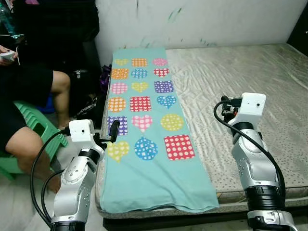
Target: Clean up the room
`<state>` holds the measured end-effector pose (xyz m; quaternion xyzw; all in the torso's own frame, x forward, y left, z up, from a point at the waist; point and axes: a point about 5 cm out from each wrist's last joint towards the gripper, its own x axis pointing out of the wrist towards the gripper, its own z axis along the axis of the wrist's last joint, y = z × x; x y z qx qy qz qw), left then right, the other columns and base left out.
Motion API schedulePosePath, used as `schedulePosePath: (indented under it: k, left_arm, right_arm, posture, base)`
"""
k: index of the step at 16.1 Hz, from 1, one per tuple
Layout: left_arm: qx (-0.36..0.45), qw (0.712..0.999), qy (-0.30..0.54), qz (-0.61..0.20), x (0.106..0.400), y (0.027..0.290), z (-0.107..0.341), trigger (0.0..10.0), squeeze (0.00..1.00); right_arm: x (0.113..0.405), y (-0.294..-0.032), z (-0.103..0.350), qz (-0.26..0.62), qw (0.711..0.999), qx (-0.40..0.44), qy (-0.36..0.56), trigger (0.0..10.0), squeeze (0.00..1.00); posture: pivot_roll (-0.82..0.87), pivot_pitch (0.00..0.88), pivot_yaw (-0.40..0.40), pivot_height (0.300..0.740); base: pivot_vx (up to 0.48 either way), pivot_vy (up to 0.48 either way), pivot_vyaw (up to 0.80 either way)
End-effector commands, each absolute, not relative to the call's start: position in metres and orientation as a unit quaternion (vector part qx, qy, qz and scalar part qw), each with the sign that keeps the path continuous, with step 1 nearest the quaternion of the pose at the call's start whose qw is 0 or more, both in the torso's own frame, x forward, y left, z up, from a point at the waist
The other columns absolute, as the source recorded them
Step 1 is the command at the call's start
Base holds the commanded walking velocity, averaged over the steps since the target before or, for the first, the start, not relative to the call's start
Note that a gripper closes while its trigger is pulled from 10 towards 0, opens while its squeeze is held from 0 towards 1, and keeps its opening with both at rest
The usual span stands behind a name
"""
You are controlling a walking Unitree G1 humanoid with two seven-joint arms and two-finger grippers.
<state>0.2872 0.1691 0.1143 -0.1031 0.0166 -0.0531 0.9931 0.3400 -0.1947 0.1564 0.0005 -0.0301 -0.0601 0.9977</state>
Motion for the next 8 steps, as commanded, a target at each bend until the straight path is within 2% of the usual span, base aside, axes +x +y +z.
schedulePosePath:
  k: [1,8]
  left_arm:
    - [-0.098,0.994,0.018,-0.046,0.2867,0.1720,0.1134,10.0,0.00]
    - [-0.082,0.995,0.021,-0.046,0.2870,0.1751,0.1140,10.0,0.00]
  right_arm:
    - [0.3413,-0.1901,0.1590,-0.050,0.998,-0.003,-0.036,10.0,0.00]
    - [0.3413,-0.1895,0.1578,-0.047,0.998,-0.002,-0.035,10.0,0.00]
  posture:
    - [-0.15,0.000,0.034,0.740]
    - [-0.15,0.000,0.037,0.740]
  base:
    - [0.000,0.000,0.00]
    - [0.000,0.000,0.00]
